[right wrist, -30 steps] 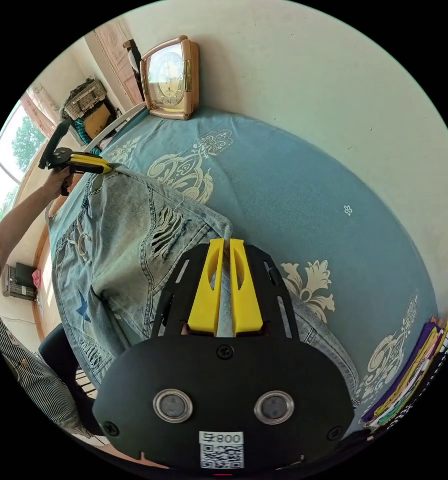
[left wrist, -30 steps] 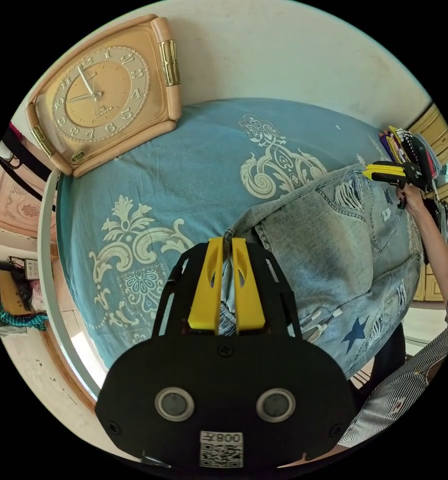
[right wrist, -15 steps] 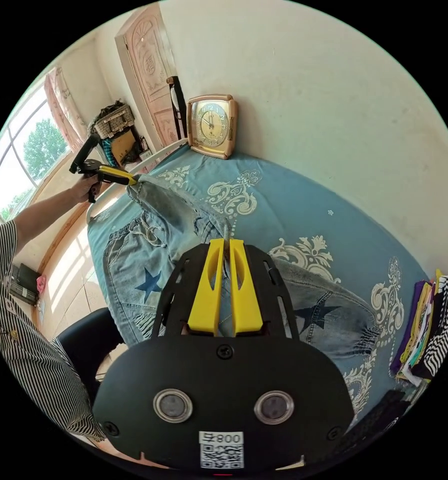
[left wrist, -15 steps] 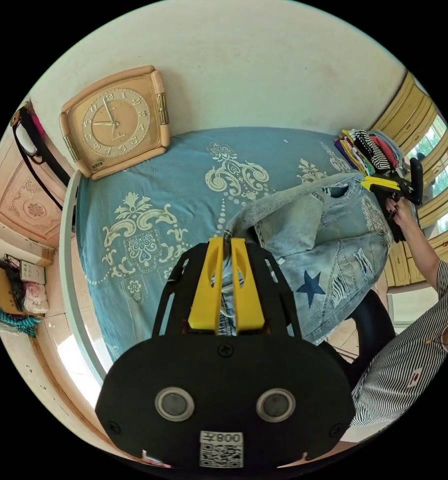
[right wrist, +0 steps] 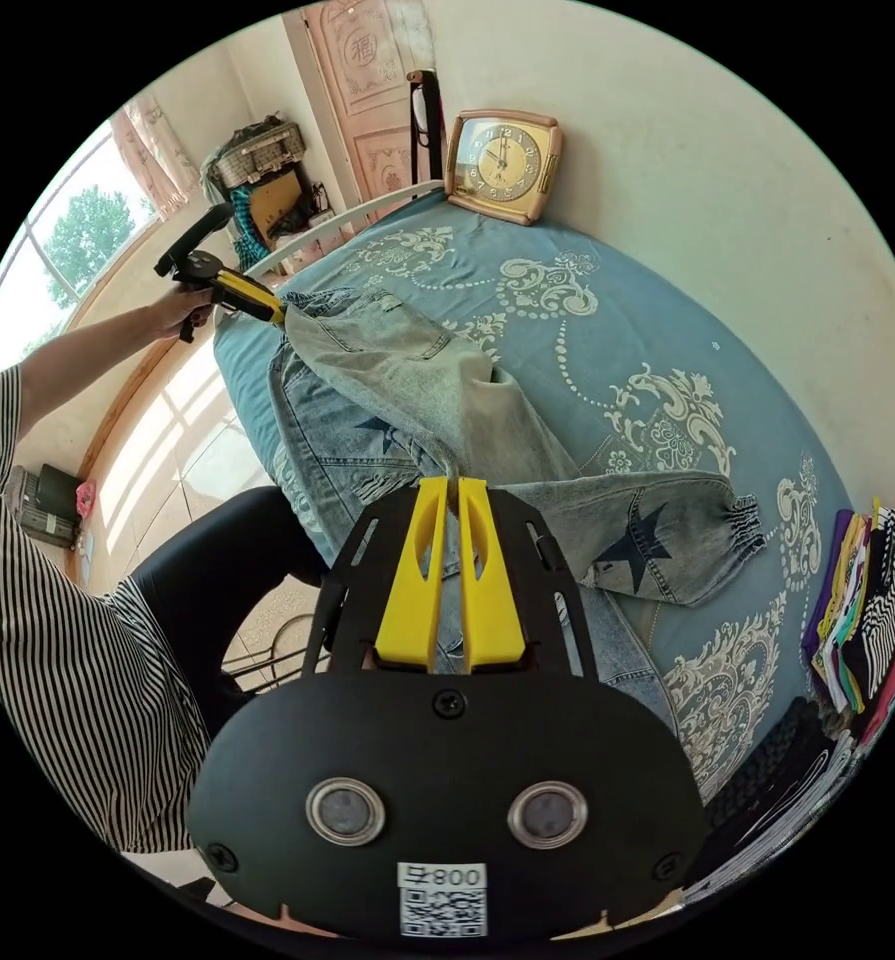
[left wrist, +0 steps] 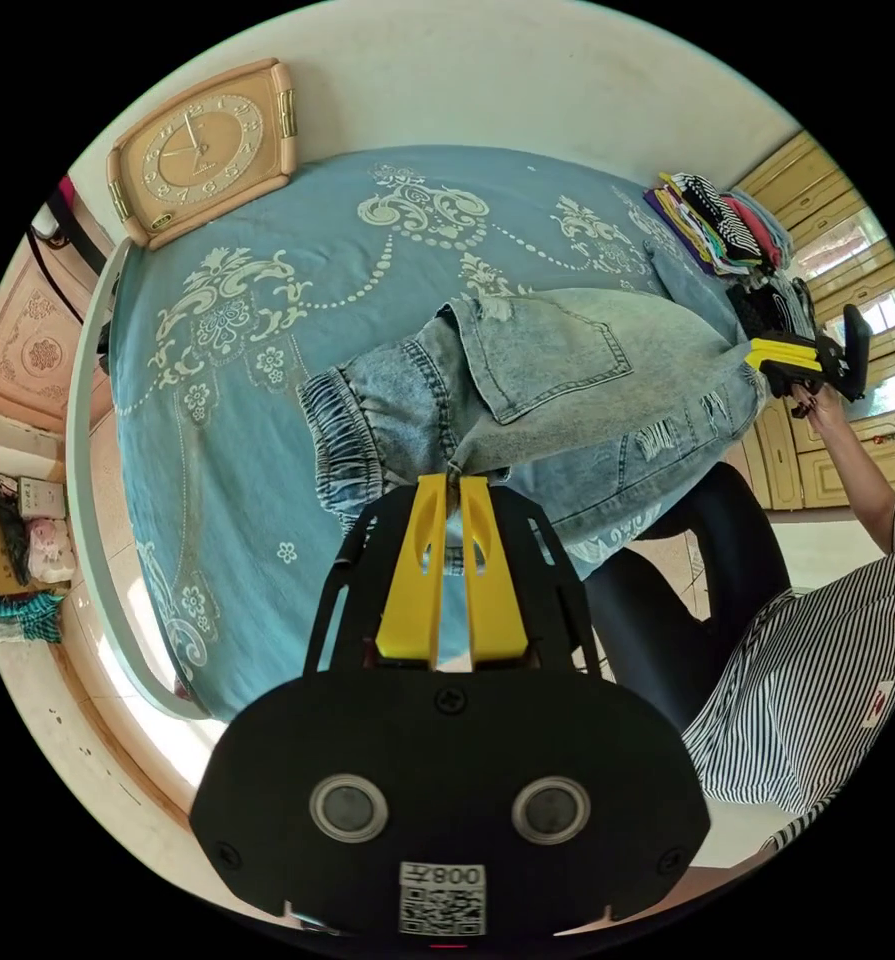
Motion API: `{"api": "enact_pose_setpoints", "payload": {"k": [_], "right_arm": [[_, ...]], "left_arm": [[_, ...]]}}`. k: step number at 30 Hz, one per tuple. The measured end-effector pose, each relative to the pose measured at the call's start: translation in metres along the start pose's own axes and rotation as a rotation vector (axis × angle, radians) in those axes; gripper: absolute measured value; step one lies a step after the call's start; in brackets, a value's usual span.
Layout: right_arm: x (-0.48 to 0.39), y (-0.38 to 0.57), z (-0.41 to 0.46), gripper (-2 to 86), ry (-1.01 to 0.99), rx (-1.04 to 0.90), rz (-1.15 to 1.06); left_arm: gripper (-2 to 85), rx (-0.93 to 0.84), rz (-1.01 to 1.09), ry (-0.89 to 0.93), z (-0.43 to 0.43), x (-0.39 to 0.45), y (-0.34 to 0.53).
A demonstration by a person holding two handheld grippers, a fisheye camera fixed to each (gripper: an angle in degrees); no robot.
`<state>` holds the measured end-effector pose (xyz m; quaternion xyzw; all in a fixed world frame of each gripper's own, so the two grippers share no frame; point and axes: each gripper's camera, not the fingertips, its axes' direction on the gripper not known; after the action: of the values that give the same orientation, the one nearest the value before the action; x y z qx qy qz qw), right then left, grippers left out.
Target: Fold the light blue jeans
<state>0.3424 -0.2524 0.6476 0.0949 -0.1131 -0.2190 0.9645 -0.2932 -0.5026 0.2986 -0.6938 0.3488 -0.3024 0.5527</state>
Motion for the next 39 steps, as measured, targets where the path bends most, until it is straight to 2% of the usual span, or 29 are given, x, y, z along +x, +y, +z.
{"api": "enact_pose_setpoints", "payload": {"k": [20,39], "right_arm": [[-0.073,0.016,0.086,1.9,-0.012,-0.214,-0.019],[-0.111,0.021,0.126,2.2,-0.069,-0.214,-0.001]], "left_arm": [[2.4,-0.099,0.013,-0.038,0.064,0.012,0.071],[2.5,-0.125,-0.003,-0.067,0.116,0.007,0.136]]}}
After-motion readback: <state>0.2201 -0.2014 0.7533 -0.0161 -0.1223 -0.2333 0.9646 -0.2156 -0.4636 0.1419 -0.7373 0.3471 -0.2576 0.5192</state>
